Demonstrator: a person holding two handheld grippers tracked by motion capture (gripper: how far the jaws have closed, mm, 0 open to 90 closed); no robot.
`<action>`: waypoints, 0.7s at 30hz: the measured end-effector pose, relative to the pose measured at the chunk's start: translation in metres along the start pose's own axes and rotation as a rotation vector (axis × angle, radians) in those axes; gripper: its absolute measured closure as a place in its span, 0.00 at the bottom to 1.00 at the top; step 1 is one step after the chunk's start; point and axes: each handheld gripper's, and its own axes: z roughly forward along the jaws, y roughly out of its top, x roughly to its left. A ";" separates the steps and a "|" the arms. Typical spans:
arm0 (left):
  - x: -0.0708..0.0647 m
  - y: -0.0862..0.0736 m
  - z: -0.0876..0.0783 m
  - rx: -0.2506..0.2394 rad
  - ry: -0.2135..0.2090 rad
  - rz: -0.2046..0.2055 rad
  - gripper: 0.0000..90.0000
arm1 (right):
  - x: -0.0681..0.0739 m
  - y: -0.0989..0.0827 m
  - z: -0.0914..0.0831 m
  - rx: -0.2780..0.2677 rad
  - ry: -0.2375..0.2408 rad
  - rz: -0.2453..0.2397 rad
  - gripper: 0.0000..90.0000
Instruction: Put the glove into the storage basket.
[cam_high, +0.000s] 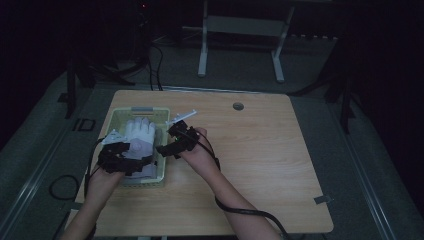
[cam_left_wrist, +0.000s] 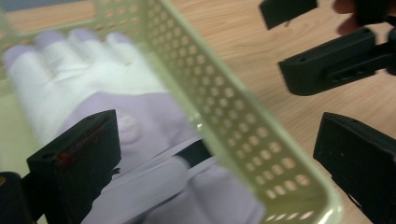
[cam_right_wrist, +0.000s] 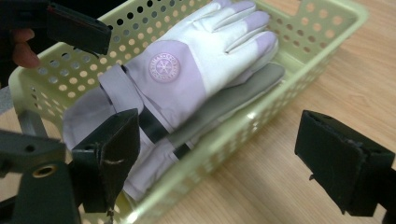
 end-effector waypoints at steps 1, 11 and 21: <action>-0.008 0.002 0.002 -0.004 -0.006 0.019 0.01 | -0.001 -0.002 -0.002 -0.005 -0.001 -0.004 0.16; -0.038 0.004 0.015 -0.033 -0.076 0.031 0.01 | -0.017 -0.026 -0.022 -0.031 0.007 -0.006 0.15; -0.078 0.002 0.036 -0.021 -0.148 0.079 0.01 | -0.040 -0.052 -0.044 -0.040 -0.015 0.013 0.15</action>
